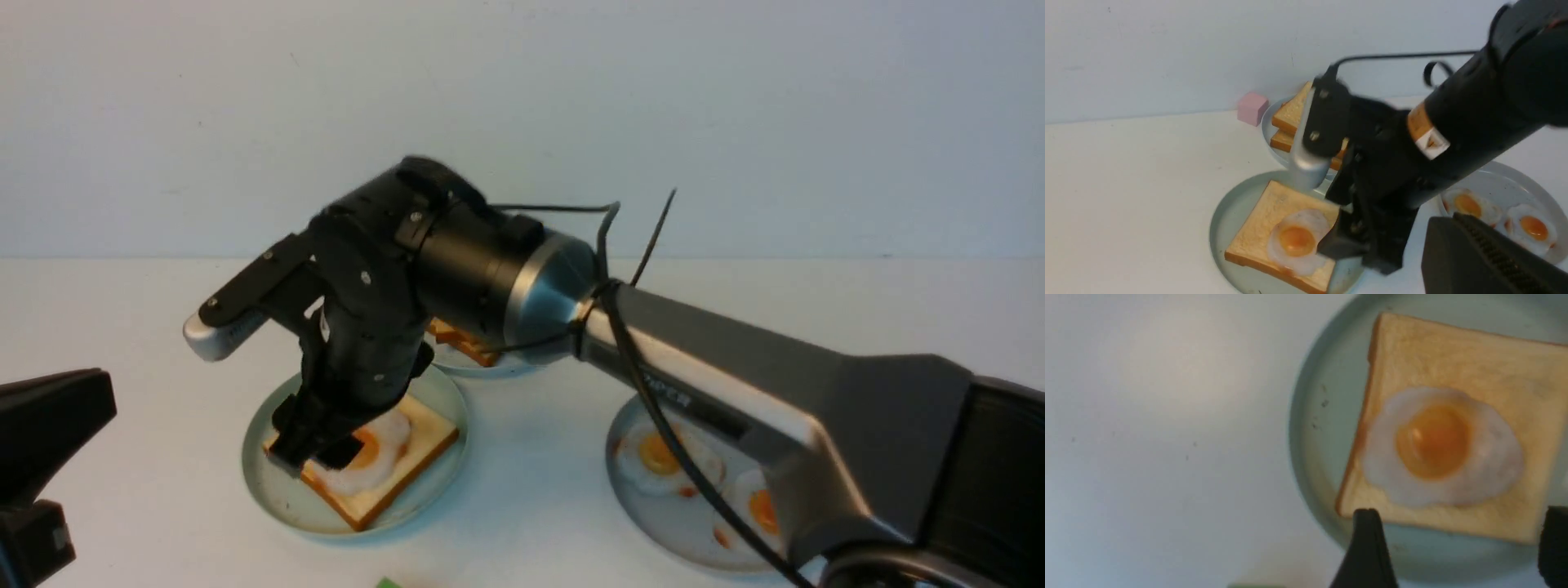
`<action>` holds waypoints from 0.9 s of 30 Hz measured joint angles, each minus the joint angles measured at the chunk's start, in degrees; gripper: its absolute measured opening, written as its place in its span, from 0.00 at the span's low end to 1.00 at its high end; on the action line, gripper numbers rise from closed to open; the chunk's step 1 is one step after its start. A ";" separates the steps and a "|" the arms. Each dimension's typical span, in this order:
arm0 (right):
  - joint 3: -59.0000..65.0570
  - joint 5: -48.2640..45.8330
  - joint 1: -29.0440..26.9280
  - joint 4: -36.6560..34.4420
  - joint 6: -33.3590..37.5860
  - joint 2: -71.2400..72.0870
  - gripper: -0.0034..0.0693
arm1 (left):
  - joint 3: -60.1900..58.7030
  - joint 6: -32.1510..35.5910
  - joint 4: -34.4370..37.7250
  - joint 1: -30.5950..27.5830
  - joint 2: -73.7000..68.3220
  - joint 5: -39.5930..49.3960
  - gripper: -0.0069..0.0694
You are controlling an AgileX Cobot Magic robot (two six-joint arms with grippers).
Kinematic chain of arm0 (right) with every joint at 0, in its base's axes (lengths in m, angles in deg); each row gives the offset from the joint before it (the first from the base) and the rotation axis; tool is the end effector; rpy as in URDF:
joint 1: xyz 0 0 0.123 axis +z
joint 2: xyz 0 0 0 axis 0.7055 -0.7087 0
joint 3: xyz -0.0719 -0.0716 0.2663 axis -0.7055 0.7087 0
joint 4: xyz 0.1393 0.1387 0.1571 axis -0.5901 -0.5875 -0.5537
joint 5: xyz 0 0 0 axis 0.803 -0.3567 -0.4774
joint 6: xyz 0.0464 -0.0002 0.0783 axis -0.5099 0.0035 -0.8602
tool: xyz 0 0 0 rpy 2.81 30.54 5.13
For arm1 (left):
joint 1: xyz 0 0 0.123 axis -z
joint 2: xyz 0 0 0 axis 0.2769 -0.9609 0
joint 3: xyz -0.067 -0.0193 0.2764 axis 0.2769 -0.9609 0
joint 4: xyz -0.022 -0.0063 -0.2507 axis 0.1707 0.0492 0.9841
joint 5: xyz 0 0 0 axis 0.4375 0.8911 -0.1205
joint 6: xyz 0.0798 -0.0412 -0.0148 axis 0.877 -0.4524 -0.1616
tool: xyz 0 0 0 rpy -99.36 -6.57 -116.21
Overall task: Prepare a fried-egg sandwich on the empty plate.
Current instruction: Use the left arm to grab a slice of bread
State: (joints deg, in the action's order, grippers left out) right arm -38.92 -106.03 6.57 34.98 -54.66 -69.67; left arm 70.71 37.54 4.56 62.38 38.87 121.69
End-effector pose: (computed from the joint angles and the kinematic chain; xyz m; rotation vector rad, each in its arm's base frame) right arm 0.3138 0.3938 0.2633 -1.3840 2.3279 0.2214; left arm 0.0898 -0.0489 0.3301 0.2128 1.8815 -0.4553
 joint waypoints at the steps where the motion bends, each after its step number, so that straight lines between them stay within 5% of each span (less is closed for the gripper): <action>1: -0.17 -1.90 0.00 0.78 -0.59 1.83 0.72 | 0.00 0.07 0.76 0.00 -0.06 0.27 0.08; 10: 1.30 -4.66 -0.05 3.40 -4.75 14.22 0.23 | 0.51 5.50 7.83 0.05 -5.54 1.22 0.09; 13: 10.66 -4.76 -0.82 6.35 -9.45 23.41 0.07 | 4.40 10.97 12.88 0.05 -12.25 3.39 0.08; 21: 37.31 -4.89 -1.84 8.52 -15.68 49.53 0.04 | 17.52 25.10 22.96 -2.16 -30.61 8.08 0.07; 27: 57.65 -2.69 -1.84 9.24 -22.02 69.84 0.04 | 27.54 45.94 39.31 -12.92 -45.75 8.76 0.07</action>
State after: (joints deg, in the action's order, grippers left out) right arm 18.73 -108.71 4.72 44.22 -76.69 0.17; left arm 98.25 83.47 43.87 49.46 -6.87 130.45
